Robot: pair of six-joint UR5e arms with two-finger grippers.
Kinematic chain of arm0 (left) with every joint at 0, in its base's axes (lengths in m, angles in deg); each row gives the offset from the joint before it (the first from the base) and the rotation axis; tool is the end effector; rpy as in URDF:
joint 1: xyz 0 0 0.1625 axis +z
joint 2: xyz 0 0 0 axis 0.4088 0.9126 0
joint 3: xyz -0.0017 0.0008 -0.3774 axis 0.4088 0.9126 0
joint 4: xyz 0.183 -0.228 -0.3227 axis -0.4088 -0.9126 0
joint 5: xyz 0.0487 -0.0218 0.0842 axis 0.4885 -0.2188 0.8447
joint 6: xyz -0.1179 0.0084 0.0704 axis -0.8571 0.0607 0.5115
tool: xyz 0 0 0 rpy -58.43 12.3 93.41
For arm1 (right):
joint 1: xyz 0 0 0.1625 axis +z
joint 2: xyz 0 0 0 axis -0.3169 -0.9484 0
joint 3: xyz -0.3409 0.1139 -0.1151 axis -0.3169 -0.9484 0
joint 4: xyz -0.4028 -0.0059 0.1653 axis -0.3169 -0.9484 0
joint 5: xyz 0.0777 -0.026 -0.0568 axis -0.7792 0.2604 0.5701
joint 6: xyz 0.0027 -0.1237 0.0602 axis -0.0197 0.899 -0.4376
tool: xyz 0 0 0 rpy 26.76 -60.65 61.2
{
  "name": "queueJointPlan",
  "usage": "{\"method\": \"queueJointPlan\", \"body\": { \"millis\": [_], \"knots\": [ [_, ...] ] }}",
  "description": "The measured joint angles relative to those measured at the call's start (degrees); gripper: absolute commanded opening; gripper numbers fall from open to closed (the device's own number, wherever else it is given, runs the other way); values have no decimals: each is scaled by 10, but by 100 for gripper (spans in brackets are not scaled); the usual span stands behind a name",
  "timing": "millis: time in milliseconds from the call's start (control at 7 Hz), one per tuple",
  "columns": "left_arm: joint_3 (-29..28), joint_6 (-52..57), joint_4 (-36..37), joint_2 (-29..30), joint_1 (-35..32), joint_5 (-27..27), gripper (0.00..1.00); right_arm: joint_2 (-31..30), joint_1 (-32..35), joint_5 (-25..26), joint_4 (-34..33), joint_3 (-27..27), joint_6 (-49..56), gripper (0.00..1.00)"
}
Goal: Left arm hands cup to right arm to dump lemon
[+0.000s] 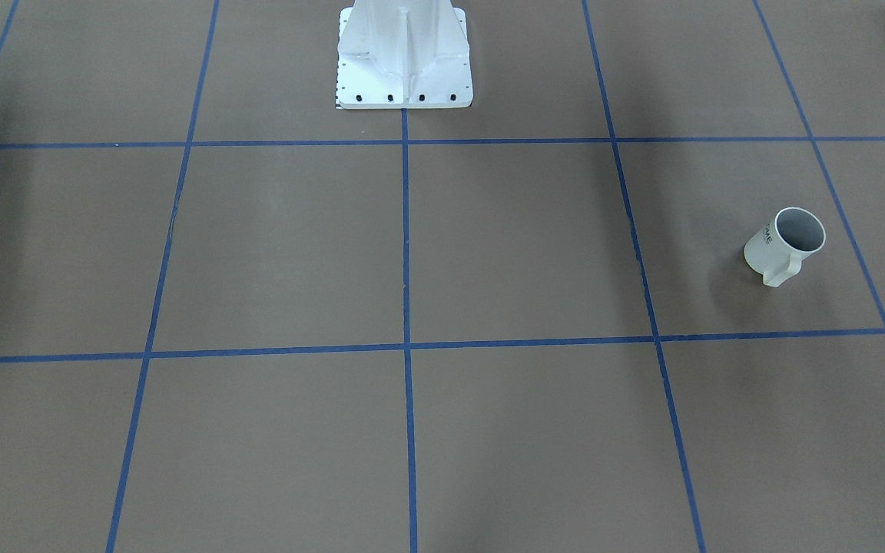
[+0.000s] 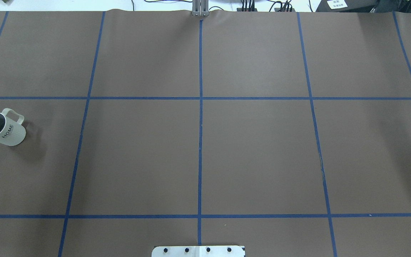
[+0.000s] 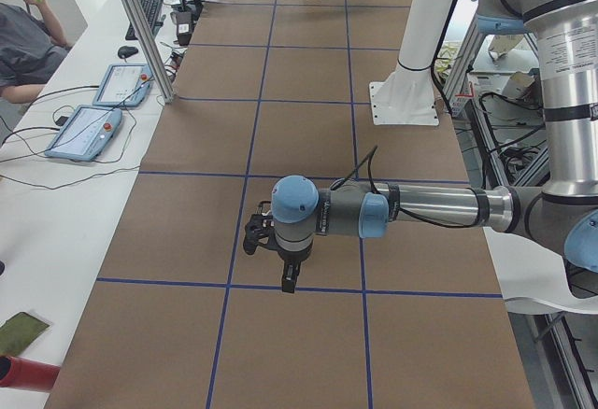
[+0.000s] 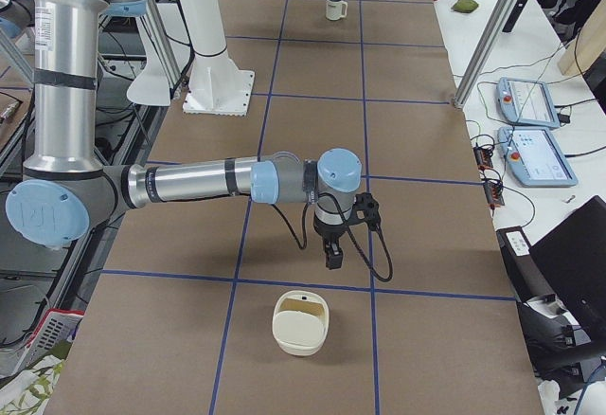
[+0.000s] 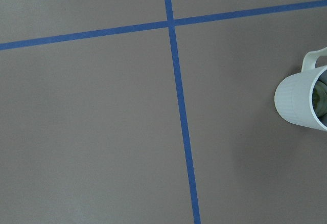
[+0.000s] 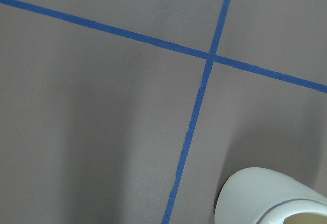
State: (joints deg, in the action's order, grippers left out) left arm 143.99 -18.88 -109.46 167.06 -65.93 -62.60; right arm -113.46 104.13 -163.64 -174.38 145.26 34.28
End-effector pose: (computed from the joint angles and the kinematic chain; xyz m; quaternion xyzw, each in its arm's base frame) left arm -0.0356 -0.4360 0.6064 0.0437 0.3843 0.0579 0.9203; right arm 0.0059 -0.4789 0.5765 0.0365 -0.3526 -0.1180 0.9276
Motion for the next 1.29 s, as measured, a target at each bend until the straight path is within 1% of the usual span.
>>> {"method": "queueJointPlan", "body": {
  "millis": [429,714,857,1000,1286],
  "knots": [
    [4,0,1,0,0,1,100,3,0,-3,1,24,1,100],
    [11,-4,-4,7,0,-3,100,8,0,-4,1,69,0,100],
    [18,-5,-14,18,-1,-4,100,11,0,-5,16,84,-1,100],
    [21,-6,-33,36,-1,-3,100,13,0,-7,57,87,-1,100],
    [23,-29,-64,67,-1,-6,100,12,0,-9,160,60,-4,100]
  ]
}}
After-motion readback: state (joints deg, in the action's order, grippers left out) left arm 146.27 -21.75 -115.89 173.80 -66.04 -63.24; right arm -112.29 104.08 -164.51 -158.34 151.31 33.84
